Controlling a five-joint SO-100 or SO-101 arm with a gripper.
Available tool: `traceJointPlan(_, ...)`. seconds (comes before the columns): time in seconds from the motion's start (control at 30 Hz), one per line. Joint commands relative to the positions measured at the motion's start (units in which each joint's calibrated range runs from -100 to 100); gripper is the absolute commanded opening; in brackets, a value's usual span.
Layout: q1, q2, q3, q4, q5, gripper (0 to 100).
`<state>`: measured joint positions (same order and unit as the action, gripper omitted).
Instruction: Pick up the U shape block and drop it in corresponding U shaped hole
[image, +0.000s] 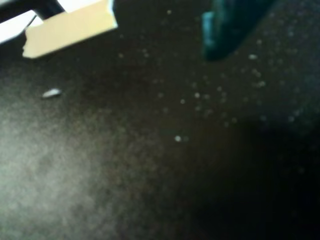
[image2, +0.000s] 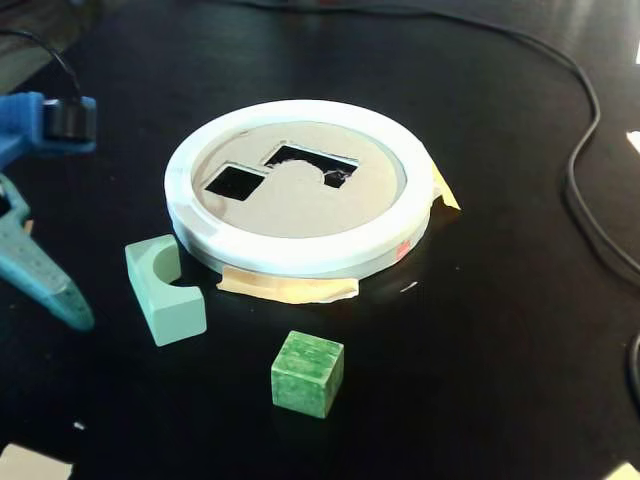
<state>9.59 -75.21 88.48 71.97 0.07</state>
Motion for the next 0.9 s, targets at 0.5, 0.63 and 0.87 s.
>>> traceJointPlan(0.5, -0.10, -0.52, -0.23, -0.27, -0.24, 100)
traceJointPlan(0.63, 1.27, -0.52, -0.23, -0.27, -0.24, 100)
traceJointPlan(0.87, 1.40, -0.52, -0.23, -0.27, -0.24, 100)
